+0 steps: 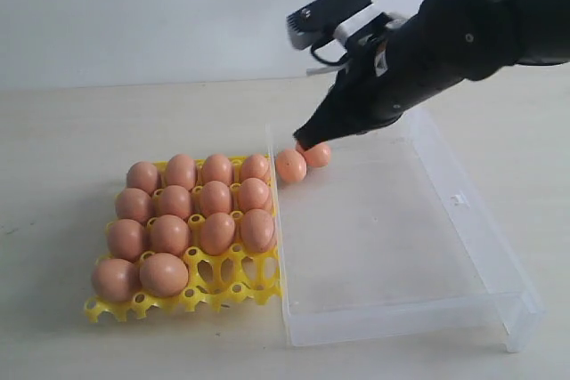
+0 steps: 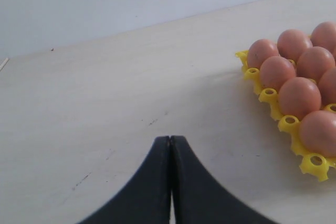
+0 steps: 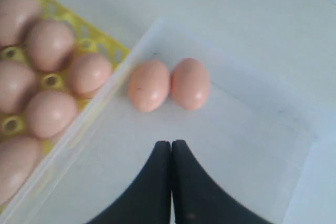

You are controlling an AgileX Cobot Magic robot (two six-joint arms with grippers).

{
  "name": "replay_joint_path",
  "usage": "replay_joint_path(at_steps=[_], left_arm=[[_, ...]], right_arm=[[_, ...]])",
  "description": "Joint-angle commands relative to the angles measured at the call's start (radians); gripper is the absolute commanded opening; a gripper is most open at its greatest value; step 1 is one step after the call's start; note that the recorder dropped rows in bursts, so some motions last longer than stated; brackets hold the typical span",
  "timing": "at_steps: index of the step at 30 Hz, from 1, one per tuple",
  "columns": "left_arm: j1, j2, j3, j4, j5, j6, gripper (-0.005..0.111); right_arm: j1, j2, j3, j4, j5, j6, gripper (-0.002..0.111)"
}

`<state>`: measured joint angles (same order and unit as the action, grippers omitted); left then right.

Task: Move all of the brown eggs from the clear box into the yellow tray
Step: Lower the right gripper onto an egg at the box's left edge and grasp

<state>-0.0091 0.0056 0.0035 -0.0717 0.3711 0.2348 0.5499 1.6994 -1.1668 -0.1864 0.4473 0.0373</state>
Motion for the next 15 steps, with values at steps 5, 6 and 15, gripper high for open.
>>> replay_joint_path(at_steps=[5, 6, 15], left_arm=[[-0.001, -0.006, -0.004, -0.001, -0.007, 0.0, 0.0], [-0.001, -0.006, -0.004, -0.001, -0.007, 0.0, 0.0], [-0.001, -0.006, -0.004, -0.001, -0.007, 0.0, 0.0]], right_arm=[[-0.138, 0.206, -0.201, 0.086, 0.036, 0.085, 0.029], [-0.142, 0.232, -0.227, 0.104, 0.051, 0.067, 0.034], [-0.143, 0.48, -0.565, 0.291, 0.345, -0.097, 0.052]])
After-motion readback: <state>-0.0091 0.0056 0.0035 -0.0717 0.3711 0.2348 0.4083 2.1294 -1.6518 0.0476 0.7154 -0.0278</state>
